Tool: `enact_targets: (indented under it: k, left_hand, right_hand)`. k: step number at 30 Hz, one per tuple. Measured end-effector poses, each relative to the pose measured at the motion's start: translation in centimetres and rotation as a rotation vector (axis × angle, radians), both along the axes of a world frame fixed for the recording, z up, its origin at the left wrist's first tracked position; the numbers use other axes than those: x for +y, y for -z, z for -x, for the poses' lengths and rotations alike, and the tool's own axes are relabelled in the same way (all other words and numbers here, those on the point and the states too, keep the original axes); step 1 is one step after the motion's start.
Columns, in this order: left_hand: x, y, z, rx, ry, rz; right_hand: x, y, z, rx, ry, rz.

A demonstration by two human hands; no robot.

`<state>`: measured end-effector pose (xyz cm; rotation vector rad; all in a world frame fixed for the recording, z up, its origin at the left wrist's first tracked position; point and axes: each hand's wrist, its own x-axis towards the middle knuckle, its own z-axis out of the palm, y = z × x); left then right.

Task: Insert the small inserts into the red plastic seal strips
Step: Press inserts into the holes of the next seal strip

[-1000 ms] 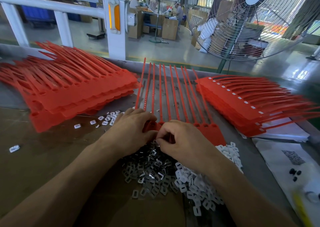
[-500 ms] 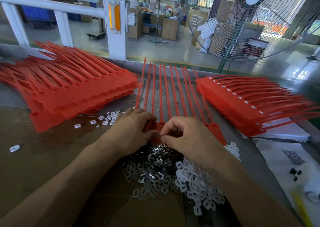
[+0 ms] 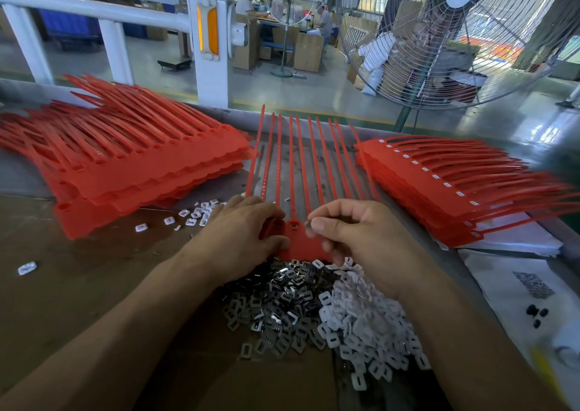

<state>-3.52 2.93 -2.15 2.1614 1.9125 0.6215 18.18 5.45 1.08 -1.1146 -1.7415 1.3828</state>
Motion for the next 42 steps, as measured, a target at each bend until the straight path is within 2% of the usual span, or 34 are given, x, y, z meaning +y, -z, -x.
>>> enact_targets:
  k: [4,9,12,24,29,42]
  left_hand:
    - [0.0,-0.1,0.0,-0.009,0.004,0.006]
    - [-0.1,-0.1,0.0,-0.009,0.004,0.015]
    - [-0.1,-0.1,0.0,-0.010,0.003,0.019]
    - [0.0,0.0,0.1,-0.012,0.005,0.011]
    - [0.0,0.1,0.1,-0.019,0.001,0.007]
    - [-0.2,0.5,0.4,-0.023,0.006,0.009]
  right_hand:
    - [1.0,0.1,-1.1,-0.020,0.109,0.022]
    - [3.0,0.0,-4.1,-0.373,0.440,-0.148]
    - [3.7,-0.1,-5.8,-0.440,0.532,-0.145]
    - [4.0,0.2,-6.3,-0.599,0.574,-0.135]
    - [4.1,0.4,-6.4,-0.598,0.575,-0.091]
    - [4.3,1.4,-6.0,-0.613,0.587,-0.128]
